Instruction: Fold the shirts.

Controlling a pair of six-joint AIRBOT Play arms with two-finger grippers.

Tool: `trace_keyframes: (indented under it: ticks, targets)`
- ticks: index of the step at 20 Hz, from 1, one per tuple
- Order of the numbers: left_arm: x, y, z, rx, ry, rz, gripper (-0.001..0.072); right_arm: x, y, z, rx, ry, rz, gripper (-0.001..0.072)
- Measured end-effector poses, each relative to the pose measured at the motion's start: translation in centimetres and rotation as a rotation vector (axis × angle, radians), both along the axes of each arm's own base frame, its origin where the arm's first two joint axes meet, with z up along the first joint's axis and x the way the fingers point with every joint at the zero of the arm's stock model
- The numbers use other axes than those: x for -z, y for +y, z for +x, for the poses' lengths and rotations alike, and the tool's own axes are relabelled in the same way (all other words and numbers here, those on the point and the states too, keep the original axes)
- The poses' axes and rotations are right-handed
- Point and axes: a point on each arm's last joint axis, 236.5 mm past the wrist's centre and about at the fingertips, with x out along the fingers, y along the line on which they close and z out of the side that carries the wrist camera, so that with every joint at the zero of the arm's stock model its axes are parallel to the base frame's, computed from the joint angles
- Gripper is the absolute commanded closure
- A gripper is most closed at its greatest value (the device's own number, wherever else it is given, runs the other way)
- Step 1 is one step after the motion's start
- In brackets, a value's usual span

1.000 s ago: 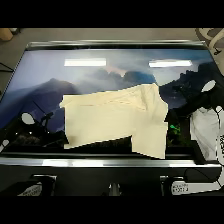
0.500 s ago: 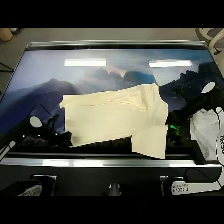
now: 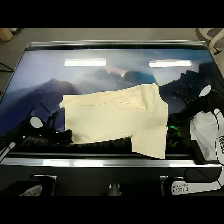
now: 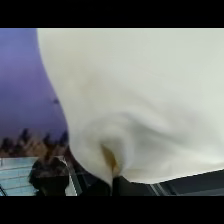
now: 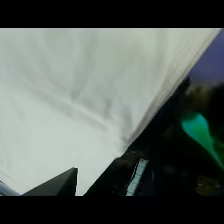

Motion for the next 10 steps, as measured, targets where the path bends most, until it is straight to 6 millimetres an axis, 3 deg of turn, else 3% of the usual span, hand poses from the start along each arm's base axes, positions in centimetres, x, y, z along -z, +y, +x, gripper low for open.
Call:
trace_keyframes:
  ticks: [4,6,8,10]
  targets:
    - [-0.5,0.2,0.3,0.007,-0.027,0.008,0.0681,2.2,0.1,0.3,0.027,-0.007,-0.001,0.0235]
    - [-0.7,-0.1,0.3,0.01,-0.032,0.001,0.0681,3.0,0.6,0.4,0.043,0.001,0.02,0.0391]
    - [-0.9,-0.4,0.1,0.017,-0.031,-0.005,0.0681,3.6,1.2,0.5,0.06,0.012,0.053,0.0687]
    - [-1.0,-0.6,0.2,0.021,-0.036,-0.006,0.0681,3.8,1.7,0.9,0.077,0.001,0.073,0.0689]
